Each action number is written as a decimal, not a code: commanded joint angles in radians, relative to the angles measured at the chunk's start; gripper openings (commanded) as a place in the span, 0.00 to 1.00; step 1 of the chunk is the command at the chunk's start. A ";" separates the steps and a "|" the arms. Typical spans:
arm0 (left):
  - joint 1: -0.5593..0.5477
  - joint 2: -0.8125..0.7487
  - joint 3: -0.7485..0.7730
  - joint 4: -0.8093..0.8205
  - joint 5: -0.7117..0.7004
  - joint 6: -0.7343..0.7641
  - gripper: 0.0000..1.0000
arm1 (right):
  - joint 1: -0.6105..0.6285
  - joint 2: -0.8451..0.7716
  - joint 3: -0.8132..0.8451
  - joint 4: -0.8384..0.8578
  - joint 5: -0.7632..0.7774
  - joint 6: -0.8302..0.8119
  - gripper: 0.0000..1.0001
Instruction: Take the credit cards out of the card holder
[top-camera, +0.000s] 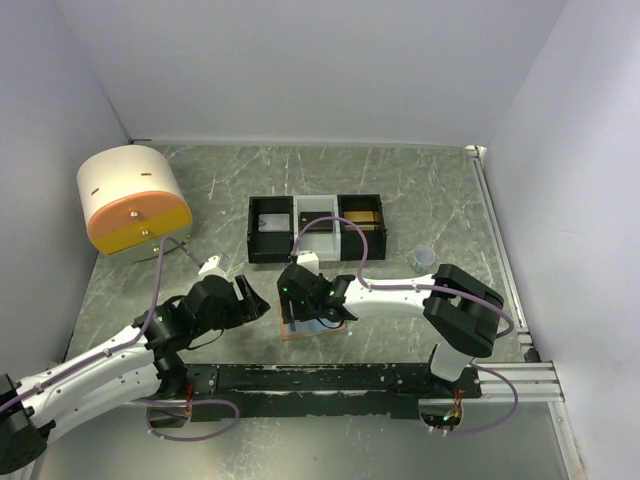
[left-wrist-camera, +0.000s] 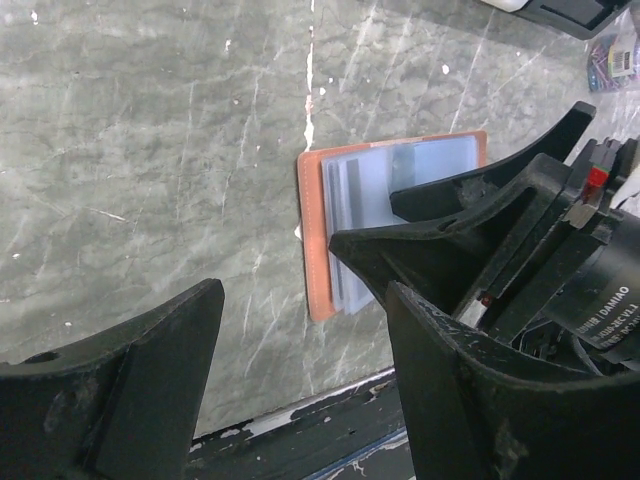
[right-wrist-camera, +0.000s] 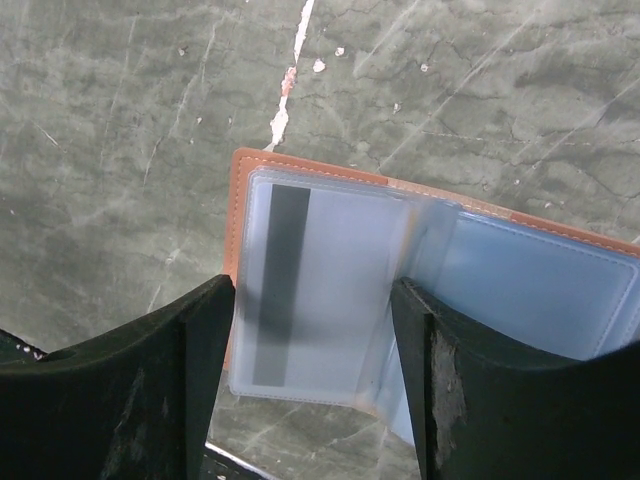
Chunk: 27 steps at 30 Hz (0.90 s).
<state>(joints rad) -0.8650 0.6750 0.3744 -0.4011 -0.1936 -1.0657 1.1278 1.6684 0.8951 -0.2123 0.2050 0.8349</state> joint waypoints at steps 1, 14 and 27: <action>-0.003 -0.017 0.018 0.039 0.011 0.005 0.77 | 0.005 0.069 -0.014 -0.049 0.011 0.031 0.65; -0.004 -0.108 0.003 -0.022 -0.014 -0.024 0.78 | 0.032 0.112 0.042 -0.106 0.067 0.031 0.63; -0.004 -0.089 0.005 0.014 0.020 -0.004 0.78 | -0.017 0.043 -0.082 0.093 -0.133 0.029 0.52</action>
<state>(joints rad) -0.8650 0.5827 0.3740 -0.4088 -0.1955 -1.0813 1.1236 1.6691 0.8825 -0.1810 0.1978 0.8345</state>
